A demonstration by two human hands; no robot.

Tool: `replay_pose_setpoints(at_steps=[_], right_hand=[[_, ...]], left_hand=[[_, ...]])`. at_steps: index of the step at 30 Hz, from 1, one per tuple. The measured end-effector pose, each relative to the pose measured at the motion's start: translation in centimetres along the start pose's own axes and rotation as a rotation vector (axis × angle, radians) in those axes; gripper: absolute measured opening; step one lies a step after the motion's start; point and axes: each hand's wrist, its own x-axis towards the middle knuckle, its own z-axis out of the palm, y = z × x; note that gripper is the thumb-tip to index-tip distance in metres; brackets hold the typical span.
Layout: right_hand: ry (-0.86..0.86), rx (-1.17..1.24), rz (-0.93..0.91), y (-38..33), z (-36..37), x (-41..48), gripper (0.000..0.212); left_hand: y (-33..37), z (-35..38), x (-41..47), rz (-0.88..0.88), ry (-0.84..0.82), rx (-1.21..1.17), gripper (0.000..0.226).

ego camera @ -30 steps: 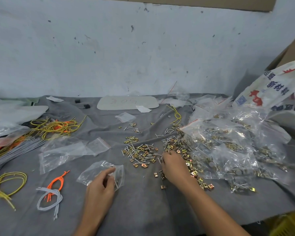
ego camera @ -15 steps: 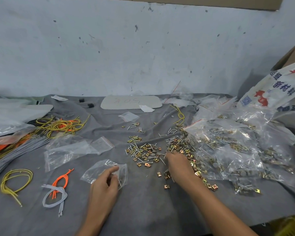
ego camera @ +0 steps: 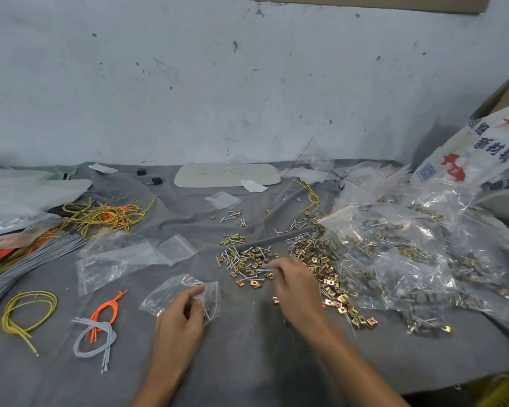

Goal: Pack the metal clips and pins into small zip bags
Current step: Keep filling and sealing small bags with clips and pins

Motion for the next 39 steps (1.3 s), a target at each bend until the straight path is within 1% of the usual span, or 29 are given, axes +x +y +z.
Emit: replay_pose_setpoints(at_steps=[2,3,5,9,12,16,21,23,25,26,28,31,34,36,39], right_hand=[[-0.045,0.246,-0.017,-2.3,1.4,-1.7,0.016],[-0.063,0.319,-0.018,-3.1,2.3,-2.5,0.015],[-0.109,0.379,-0.006,-4.2,3.8,-3.7,0.014],[-0.221,0.335,-0.018,-5.0,6.1,-4.2,0.018],[-0.209,0.271,-0.032,-5.4,7.1,-3.6,0.016],[-0.194,0.249,-0.023,-5.4,7.7,-3.3,0.014],[-0.313,0.192,-0.078,-5.2,7.9,-3.6,0.017],[-0.363,0.238,-0.099,-5.2,7.4,-3.6,0.018],[-0.355,0.262,-0.104,-4.8,6.7,-3.3,0.016],[-0.311,0.23,-0.099,-4.4,6.3,-2.9,0.013],[-0.195,0.089,-0.069,-3.0,5.1,-1.7,0.009],[-0.121,-0.217,0.009,-0.1,3.0,0.7,0.016],[-0.1,-0.449,0.116,2.1,1.6,2.0,0.023],[-0.132,-0.527,0.15,2.7,1.5,2.1,0.025],[-0.152,-0.583,0.17,2.9,1.8,1.9,0.026]], left_hand=[[0.0,-0.1,0.0,0.006,0.002,0.01,0.025],[0.0,-0.1,0.0,0.009,0.004,0.016,0.026],[0.1,-0.1,-0.1,0.015,0.005,0.026,0.026],[0.1,-0.1,-0.1,0.038,-0.003,0.051,0.028],[0.3,0.0,-0.1,0.044,-0.018,0.076,0.028],[0.6,0.0,-0.2,0.047,-0.03,0.065,0.03],[0.6,0.0,-0.1,0.047,-0.05,0.044,0.033],[0.4,0.1,-0.1,0.042,-0.047,0.041,0.032],[0.3,0.1,-0.1,0.029,-0.033,0.041,0.031],[0.2,0.1,0.0,0.025,-0.027,0.041,0.031],[0.2,0.1,-0.1,0.02,-0.022,0.025,0.03],[0.3,0.2,-0.1,0.023,-0.02,0.009,0.028],[0.2,0.2,-0.1,0.029,-0.021,0.005,0.028],[0.3,0.1,-0.1,0.033,-0.023,0.009,0.028],[0.4,0.1,-0.1,0.034,-0.027,0.014,0.028]])
